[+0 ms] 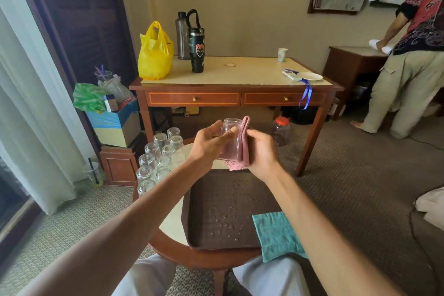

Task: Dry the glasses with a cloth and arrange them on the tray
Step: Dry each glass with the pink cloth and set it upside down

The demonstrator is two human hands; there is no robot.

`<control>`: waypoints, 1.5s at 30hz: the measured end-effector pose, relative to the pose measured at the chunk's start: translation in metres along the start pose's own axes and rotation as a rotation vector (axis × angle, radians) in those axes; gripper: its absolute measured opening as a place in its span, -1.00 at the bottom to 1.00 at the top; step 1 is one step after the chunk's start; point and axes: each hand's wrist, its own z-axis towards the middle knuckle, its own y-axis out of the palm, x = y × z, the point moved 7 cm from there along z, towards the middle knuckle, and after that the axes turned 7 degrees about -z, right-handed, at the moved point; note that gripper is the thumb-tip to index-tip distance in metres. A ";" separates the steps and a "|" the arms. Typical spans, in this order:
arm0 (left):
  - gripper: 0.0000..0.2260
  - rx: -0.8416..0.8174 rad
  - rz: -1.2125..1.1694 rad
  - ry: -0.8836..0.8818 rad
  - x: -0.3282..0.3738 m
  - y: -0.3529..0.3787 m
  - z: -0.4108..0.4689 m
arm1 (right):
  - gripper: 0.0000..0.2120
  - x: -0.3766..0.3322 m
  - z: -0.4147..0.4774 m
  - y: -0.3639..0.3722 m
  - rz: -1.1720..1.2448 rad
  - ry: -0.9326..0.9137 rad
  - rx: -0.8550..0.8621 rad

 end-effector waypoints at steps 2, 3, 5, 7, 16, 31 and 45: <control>-0.80 0.011 -0.005 -0.039 -0.001 0.000 0.000 | -0.66 0.002 0.000 0.002 0.026 -0.001 -0.042; -0.72 0.022 0.006 -0.049 -0.002 -0.002 0.000 | -0.65 0.002 0.000 0.004 0.029 -0.009 -0.059; -0.66 0.045 0.049 -0.027 0.001 -0.004 -0.001 | -0.64 0.002 0.002 0.005 0.002 -0.031 -0.071; -0.59 0.049 0.101 0.006 0.003 -0.004 -0.004 | -0.63 0.001 0.003 0.005 -0.055 -0.056 -0.064; -0.84 -0.028 0.065 0.017 0.007 0.012 -0.013 | -0.60 -0.008 0.001 0.015 -0.119 -0.174 -0.028; -0.70 0.243 0.016 0.180 0.006 0.010 -0.018 | -0.54 -0.009 -0.010 0.033 -0.535 -0.431 0.101; -0.77 0.338 -0.181 0.111 0.014 -0.007 -0.023 | -0.72 0.003 -0.030 0.047 -0.704 -0.569 0.073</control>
